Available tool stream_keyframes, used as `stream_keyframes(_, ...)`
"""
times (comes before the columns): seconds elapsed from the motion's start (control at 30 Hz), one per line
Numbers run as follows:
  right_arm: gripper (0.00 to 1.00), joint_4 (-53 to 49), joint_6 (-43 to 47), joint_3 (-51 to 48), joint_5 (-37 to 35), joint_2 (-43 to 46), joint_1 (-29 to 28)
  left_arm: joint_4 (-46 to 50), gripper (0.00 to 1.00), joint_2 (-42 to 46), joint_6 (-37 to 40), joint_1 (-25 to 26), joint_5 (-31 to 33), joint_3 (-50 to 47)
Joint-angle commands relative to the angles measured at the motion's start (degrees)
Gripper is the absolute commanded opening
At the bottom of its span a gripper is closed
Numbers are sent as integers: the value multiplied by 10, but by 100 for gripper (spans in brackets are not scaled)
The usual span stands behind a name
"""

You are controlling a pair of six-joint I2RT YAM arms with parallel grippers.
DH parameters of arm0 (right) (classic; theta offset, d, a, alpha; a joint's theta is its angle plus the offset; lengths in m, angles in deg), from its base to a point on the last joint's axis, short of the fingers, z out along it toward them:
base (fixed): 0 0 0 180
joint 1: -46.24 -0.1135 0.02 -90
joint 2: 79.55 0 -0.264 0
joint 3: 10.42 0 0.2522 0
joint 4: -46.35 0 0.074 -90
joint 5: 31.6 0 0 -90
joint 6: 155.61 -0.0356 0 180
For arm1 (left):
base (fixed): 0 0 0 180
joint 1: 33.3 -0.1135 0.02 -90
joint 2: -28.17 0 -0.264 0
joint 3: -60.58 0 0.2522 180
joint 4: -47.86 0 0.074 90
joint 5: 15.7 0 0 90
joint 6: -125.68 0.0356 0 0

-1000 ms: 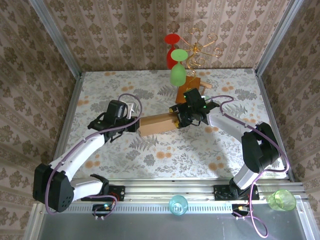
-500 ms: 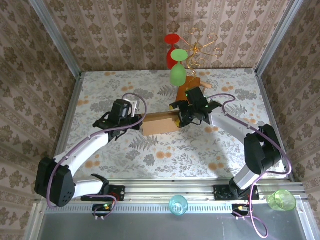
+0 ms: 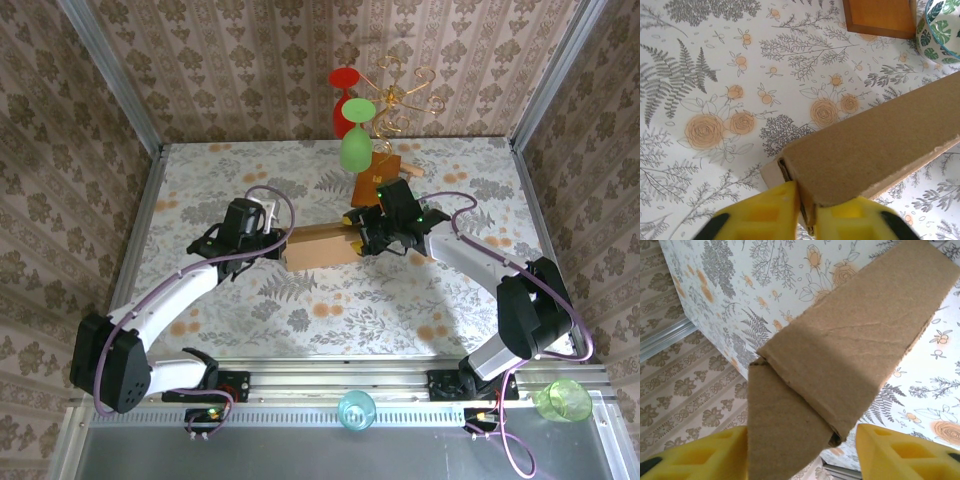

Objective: Fold the paper box

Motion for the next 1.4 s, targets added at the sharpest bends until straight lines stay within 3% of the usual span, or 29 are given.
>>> stream_keyframes(0.0,50,-6,7,-8,-2,-8,4,125,30,-4,-19,10,-13,-17)
stream_keyframes(0.1,48,-2,6,-15,-4,-9,4,134,45,25,-53,8,-30,-9)
stream_keyframes(0.27,47,0,6,-17,-4,-14,4,145,54,79,-138,-17,-72,-2)
stream_keyframes(0.47,46,2,8,-14,0,-20,4,104,54,104,-228,-95,-133,-13)
stream_keyframes(0.6,46,2,8,-14,1,-21,4,39,55,81,-278,-120,-162,-17)
stream_keyframes(0.9,45,2,6,-17,0,-18,4,-44,55,8,-328,-122,-198,10)
stream_keyframes(1.37,45,6,5,-13,3,-27,4,-93,39,4,-351,-113,-210,-62)
